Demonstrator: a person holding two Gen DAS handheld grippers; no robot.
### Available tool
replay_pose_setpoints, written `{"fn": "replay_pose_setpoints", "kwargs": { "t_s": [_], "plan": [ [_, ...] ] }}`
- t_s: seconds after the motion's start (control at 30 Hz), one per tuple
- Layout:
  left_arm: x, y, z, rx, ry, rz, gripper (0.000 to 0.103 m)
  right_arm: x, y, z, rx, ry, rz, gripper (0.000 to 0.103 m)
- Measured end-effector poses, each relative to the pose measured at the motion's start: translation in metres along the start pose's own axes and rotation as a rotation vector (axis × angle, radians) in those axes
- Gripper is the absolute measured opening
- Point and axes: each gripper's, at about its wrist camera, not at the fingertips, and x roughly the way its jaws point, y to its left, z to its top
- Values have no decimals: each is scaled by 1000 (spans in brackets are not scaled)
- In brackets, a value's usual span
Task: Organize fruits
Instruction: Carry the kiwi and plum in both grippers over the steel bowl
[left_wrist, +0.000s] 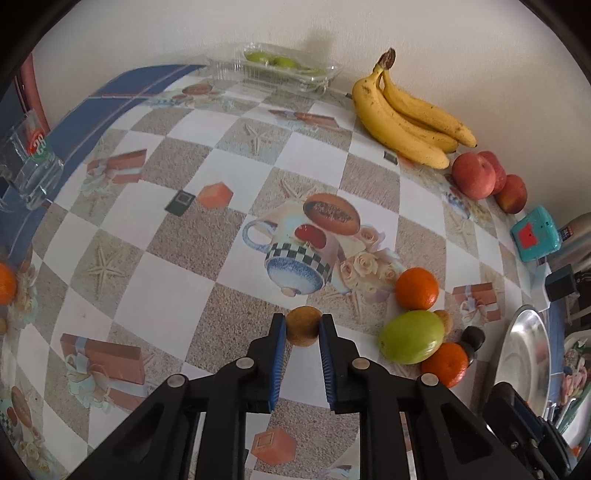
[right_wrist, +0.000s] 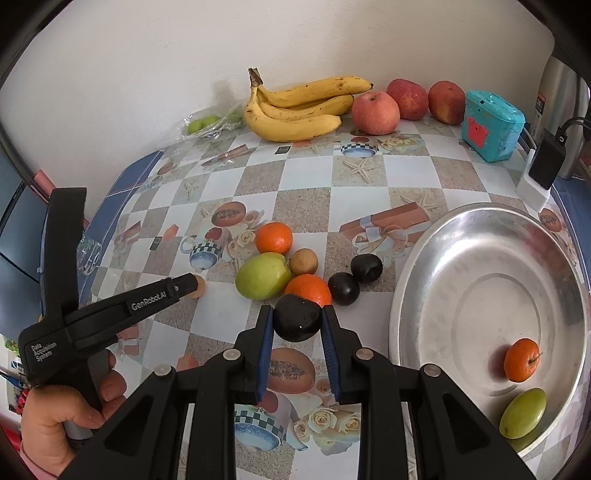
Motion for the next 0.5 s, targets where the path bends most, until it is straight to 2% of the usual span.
{"fn": "replay_pose_setpoints", "kwargs": {
  "t_s": [0.23, 0.5],
  "plan": [
    [-28, -5, 6, -36, -52, -11, 19, -9, -14, 2, 27, -20, -15, 26],
    [-51, -24, 8, -39, -93, -69, 19, -26, -63, 2, 135, -36, -82, 26]
  ]
}}
